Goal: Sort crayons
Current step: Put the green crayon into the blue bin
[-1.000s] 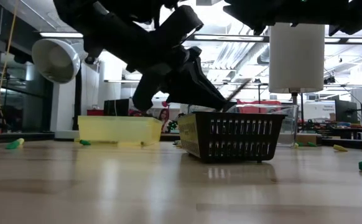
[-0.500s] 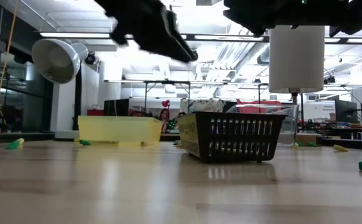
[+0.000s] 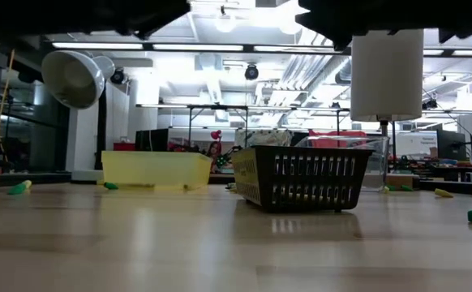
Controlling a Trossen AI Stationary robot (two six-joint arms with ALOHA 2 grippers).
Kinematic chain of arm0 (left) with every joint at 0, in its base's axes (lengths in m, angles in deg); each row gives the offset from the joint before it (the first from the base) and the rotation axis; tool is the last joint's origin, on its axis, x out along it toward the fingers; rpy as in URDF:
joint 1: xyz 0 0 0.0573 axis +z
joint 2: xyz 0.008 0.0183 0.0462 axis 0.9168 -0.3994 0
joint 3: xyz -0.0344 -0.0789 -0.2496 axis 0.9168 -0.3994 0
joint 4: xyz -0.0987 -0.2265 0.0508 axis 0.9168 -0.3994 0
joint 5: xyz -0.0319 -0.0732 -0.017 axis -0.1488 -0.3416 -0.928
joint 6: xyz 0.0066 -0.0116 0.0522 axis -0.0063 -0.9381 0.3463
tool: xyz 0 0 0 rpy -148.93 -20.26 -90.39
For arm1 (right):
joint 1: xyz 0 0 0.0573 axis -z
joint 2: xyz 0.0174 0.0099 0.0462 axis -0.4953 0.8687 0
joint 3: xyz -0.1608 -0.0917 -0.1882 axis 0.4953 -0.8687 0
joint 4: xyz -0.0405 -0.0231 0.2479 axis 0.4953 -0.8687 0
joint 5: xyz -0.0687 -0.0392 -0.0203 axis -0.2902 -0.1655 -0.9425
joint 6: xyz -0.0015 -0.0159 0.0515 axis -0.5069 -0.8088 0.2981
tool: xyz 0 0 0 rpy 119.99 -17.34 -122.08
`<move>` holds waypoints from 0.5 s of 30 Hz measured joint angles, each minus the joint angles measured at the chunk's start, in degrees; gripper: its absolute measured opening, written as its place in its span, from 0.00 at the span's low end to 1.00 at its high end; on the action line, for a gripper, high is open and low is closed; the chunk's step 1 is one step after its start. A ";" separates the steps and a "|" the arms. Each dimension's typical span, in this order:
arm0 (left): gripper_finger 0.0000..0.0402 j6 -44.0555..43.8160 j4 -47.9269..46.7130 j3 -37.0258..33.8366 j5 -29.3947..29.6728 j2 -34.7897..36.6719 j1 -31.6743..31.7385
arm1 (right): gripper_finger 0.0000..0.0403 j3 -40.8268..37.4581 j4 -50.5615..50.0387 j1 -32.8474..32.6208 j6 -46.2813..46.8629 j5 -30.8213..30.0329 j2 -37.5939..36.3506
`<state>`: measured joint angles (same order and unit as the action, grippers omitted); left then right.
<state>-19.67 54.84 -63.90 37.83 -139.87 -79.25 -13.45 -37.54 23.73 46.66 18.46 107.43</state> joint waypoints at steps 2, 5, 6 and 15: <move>0.40 1.53 1.14 -1.34 1.11 1.05 0.02 | 0.47 3.10 -9.94 -1.44 2.71 -0.02 -1.75; 0.40 3.33 1.33 -1.55 1.43 2.00 0.03 | 0.47 12.20 -34.65 -4.41 9.73 -1.36 -2.88; 0.40 3.28 1.11 -1.55 1.43 2.15 0.02 | 0.47 15.60 -43.35 -5.65 13.85 -2.60 -2.53; 0.40 2.68 1.16 -1.59 1.42 2.29 -0.13 | 0.47 36.31 -94.41 -19.48 65.90 -1.61 5.91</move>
<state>-16.99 55.99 -65.49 39.25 -137.59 -79.38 22.86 -131.96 4.24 112.56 16.84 113.33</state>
